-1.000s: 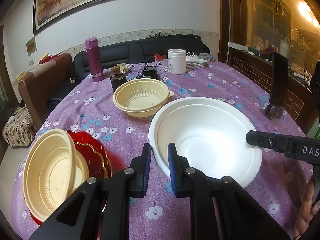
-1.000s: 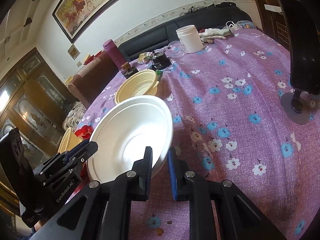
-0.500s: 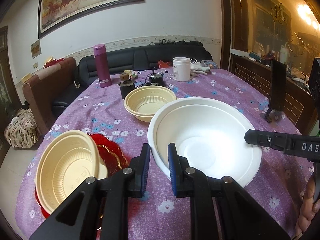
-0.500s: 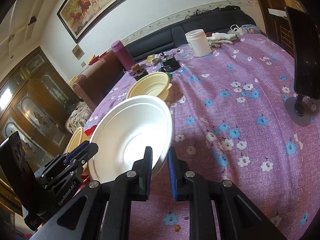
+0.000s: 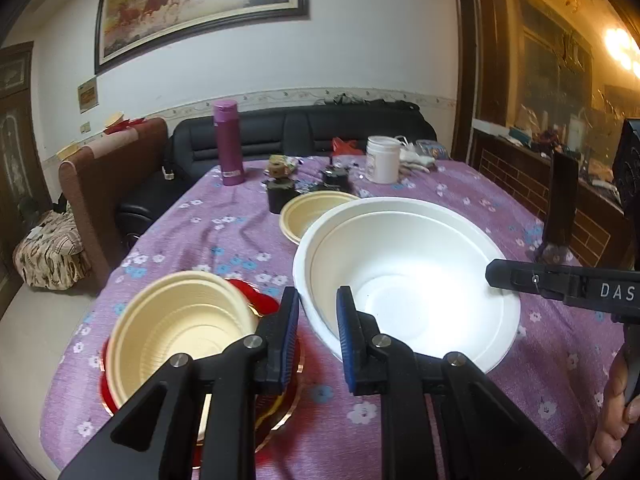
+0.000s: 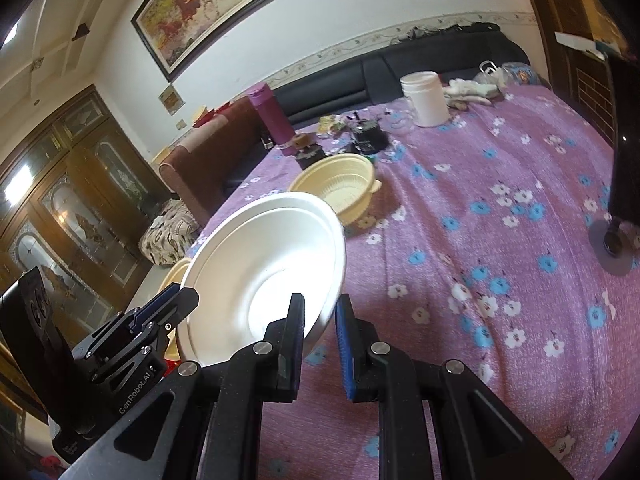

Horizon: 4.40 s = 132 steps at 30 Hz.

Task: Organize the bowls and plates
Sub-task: 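Carry the small white bowl with the right gripper over the plate stack, then lower the white bowl into the beige bowls and open the right gripper, then move the right gripper to the beige handled bowl and grasp its rim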

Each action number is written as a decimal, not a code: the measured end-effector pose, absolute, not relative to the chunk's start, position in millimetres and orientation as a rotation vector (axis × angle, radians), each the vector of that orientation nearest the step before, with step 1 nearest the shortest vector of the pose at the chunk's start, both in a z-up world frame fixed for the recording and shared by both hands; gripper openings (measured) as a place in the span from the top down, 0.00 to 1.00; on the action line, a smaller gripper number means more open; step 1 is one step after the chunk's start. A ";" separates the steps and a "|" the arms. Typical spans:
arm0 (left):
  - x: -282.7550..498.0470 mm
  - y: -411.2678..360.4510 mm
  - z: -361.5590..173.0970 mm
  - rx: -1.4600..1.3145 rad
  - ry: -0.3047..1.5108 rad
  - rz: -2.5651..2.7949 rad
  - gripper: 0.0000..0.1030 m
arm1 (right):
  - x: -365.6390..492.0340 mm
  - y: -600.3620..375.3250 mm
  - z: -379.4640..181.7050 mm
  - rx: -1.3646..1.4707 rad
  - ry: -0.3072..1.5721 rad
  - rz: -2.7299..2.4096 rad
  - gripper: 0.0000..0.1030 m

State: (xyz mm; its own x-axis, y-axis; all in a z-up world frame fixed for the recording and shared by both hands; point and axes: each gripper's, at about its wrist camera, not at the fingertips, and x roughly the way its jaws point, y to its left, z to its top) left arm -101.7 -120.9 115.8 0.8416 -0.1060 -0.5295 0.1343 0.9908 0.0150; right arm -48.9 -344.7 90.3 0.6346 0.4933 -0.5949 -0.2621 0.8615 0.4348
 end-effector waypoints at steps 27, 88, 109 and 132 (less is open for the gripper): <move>-129.6 28.5 105.5 -0.107 0.590 0.124 0.78 | -14.8 -173.9 84.9 0.177 0.886 0.699 0.83; -138.5 -97.3 129.6 0.136 0.518 0.019 0.53 | -17.5 -292.1 82.1 0.363 0.848 0.597 0.68; 23.0 -176.6 161.8 0.158 0.868 -0.293 0.53 | 49.3 -387.2 73.7 0.520 0.891 0.398 0.58; 217.5 -108.9 64.6 -0.014 1.177 -0.060 0.75 | 170.0 -325.8 28.0 0.500 1.056 0.396 0.53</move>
